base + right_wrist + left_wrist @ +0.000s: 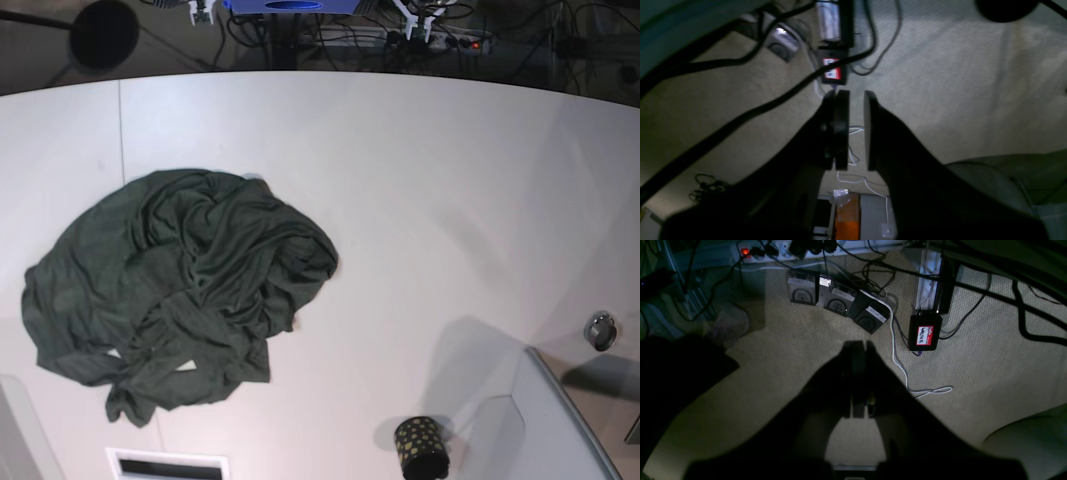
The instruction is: Layout the t-shirt on the table in an organized manner, then fold the t-shirt properly
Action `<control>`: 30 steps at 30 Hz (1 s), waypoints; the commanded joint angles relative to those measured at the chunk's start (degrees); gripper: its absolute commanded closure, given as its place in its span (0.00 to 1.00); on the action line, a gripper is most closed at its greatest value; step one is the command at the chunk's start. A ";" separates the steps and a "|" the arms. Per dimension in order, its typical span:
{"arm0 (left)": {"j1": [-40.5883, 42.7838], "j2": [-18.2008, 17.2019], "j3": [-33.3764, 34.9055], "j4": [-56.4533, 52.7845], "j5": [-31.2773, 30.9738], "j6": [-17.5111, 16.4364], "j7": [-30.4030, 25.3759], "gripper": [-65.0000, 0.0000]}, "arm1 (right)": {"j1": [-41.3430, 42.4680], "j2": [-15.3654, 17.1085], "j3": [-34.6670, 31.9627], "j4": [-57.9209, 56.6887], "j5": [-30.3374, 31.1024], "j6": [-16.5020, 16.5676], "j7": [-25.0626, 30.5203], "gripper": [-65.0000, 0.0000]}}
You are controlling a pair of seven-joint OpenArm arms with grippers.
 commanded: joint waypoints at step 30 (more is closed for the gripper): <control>1.37 -0.18 0.10 0.29 -0.12 0.27 0.01 1.00 | -0.99 1.64 -0.05 -0.02 -0.08 -0.38 -0.15 0.99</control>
